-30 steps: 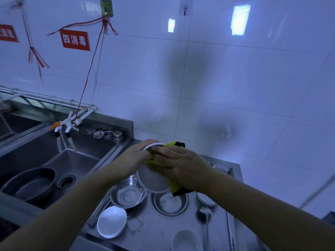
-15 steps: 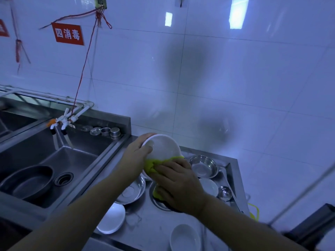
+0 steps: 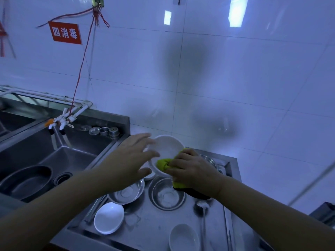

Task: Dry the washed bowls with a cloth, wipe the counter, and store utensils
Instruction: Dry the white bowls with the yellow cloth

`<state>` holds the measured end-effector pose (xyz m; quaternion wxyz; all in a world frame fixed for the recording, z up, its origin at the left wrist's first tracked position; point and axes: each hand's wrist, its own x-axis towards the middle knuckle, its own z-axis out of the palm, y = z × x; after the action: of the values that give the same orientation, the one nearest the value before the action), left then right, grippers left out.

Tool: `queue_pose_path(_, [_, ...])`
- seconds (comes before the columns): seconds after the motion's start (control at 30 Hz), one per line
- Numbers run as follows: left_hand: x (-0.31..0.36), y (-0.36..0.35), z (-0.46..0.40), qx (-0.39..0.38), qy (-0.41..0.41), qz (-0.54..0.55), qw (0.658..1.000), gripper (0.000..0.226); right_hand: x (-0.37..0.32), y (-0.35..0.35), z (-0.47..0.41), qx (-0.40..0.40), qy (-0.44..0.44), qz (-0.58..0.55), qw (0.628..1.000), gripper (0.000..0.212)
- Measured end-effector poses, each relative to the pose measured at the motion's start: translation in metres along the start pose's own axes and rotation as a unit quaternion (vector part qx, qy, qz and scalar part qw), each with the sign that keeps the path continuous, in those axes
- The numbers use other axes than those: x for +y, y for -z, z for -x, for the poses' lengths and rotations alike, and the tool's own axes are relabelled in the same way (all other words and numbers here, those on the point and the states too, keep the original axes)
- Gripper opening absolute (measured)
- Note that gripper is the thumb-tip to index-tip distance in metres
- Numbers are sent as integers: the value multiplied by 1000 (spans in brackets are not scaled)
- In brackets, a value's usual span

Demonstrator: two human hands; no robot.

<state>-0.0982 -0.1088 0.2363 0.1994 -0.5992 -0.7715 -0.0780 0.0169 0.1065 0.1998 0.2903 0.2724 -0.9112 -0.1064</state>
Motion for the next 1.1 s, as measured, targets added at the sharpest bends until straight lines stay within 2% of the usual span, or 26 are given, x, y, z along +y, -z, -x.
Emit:
queue_pose_path(0.1, [8,3,-7,-12,-118,-102,988,31,0,0,-1,8,10,-17,1000,28])
queue_pose_path(0.17, [7,4,-9,-17,-134,-77,988,30,1,0,1,47,14,-12,999,25])
queue_pose_path(0.23, [4,2,-5,-42,-106,4,993,23,2,2,7,91,-1,-13,996,35])
queue_pose_path(0.3, [1,1,1,-70,-6,137,988,11,2,5,13,147,-56,-43,987,45])
queue_pose_path(0.33, [1,-1,5,-84,59,212,972,6,1,8,16,185,-99,-69,975,45])
queue_pose_path(0.4, [5,-8,10,-70,174,381,905,9,-2,12,17,254,-179,-87,947,36])
queue_pose_path(0.43, [10,-11,10,-44,219,472,853,9,-3,12,14,276,-209,-82,935,35])
queue_pose_path(0.53, [30,-25,1,38,280,708,647,15,-16,6,0,292,-251,-82,919,39])
queue_pose_path(0.6, [39,-34,-7,76,286,791,535,22,-30,-2,-8,274,-245,-55,928,39])
queue_pose_path(0.63, [41,-37,-11,87,284,817,495,22,-36,-7,-10,265,-235,-39,934,38])
queue_pose_path(0.7, [43,-42,-14,95,270,845,452,19,-45,-12,-9,249,-221,-18,943,37])
queue_pose_path(0.8, [43,-48,-14,90,244,857,446,21,-41,-8,-9,224,-244,-29,943,39])
queue_pose_path(0.9, [47,-50,-16,73,220,847,479,31,-26,-1,-17,215,-251,-82,940,34])
queue_pose_path(1.0, [46,-51,-15,68,217,836,500,37,-10,8,-24,220,-318,-243,889,32])
queue_pose_path(1.1, [39,-48,-14,84,241,820,513,27,4,14,-18,224,-379,-345,829,28])
